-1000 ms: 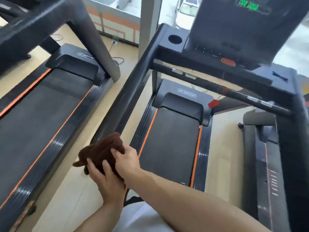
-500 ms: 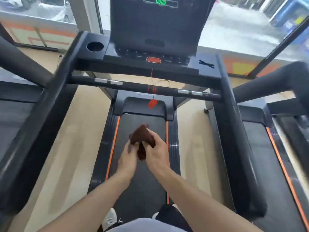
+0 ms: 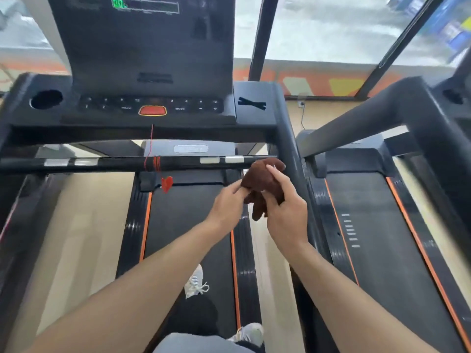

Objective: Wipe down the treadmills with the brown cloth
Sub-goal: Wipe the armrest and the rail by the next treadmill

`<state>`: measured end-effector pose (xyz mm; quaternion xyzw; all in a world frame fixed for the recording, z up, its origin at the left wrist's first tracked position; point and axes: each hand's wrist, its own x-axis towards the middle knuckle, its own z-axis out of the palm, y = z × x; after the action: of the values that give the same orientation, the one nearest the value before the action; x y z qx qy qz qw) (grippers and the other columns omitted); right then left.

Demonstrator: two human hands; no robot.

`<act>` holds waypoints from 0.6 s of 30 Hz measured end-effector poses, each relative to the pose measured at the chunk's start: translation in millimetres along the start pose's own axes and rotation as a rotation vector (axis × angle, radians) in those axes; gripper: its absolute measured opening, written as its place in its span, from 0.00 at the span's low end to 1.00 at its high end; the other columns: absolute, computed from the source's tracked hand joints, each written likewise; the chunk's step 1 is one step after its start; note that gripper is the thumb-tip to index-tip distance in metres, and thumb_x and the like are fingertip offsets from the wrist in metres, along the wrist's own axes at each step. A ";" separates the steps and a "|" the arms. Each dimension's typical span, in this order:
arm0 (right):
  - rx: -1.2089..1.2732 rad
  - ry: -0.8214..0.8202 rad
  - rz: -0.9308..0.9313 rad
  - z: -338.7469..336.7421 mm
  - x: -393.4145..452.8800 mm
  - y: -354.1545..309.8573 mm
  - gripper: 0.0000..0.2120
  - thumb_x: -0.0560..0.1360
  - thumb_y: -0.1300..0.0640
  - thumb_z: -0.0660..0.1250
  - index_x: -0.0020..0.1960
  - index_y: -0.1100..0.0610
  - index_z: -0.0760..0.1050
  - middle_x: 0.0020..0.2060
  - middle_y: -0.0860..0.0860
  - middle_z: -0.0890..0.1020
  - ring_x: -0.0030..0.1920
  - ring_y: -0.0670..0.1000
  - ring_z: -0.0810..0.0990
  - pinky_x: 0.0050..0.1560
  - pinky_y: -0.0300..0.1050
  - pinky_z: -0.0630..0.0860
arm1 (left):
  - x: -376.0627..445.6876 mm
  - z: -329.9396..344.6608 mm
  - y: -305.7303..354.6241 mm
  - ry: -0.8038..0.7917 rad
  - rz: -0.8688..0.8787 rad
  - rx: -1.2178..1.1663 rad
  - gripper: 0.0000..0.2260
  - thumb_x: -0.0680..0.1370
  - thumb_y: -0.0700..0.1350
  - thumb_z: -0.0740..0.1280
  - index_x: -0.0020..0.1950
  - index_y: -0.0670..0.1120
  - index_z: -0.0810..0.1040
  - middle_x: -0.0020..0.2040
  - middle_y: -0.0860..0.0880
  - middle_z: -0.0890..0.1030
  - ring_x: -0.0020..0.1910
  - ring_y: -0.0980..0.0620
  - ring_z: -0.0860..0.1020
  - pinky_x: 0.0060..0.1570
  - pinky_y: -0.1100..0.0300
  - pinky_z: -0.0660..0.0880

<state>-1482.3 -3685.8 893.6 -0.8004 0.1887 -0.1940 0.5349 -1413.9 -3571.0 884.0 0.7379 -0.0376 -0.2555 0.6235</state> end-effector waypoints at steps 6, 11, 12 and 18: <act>-0.065 0.163 -0.075 -11.4 93.5 -5.8 0.23 0.80 0.65 0.68 0.71 0.47 0.75 0.57 0.30 0.79 0.57 0.32 0.78 0.59 0.32 0.75 | 96.1 20.5 54.1 -0.080 0.155 -0.031 0.11 0.83 0.51 0.62 0.52 0.51 0.83 0.47 0.47 0.85 0.51 0.46 0.84 0.58 0.40 0.79; -0.382 0.097 -0.122 14.3 215.6 -5.0 0.31 0.82 0.49 0.67 0.81 0.43 0.58 0.79 0.47 0.65 0.79 0.50 0.63 0.79 0.50 0.61 | 201.2 -2.4 105.0 0.063 0.235 -0.004 0.16 0.82 0.40 0.64 0.70 0.50 0.75 0.64 0.50 0.81 0.63 0.52 0.79 0.66 0.50 0.76; -0.549 -0.008 -0.089 25.5 240.0 6.7 0.33 0.82 0.45 0.64 0.83 0.44 0.54 0.82 0.49 0.59 0.81 0.53 0.56 0.80 0.52 0.54 | 221.6 -10.5 108.0 0.113 0.223 0.058 0.19 0.81 0.38 0.63 0.72 0.50 0.73 0.67 0.50 0.79 0.66 0.52 0.77 0.69 0.50 0.73; -0.957 -0.430 -0.082 88.7 329.9 54.1 0.30 0.82 0.37 0.44 0.83 0.42 0.54 0.83 0.45 0.55 0.83 0.52 0.45 0.81 0.57 0.40 | 286.2 -37.4 107.3 -0.020 0.118 0.330 0.26 0.79 0.35 0.60 0.77 0.49 0.67 0.74 0.48 0.70 0.73 0.49 0.68 0.69 0.62 0.62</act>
<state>-1160.3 -3803.8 847.8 -0.9836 0.1104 0.0618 0.1282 -1121.8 -3667.9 893.8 0.8241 -0.1283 -0.2161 0.5076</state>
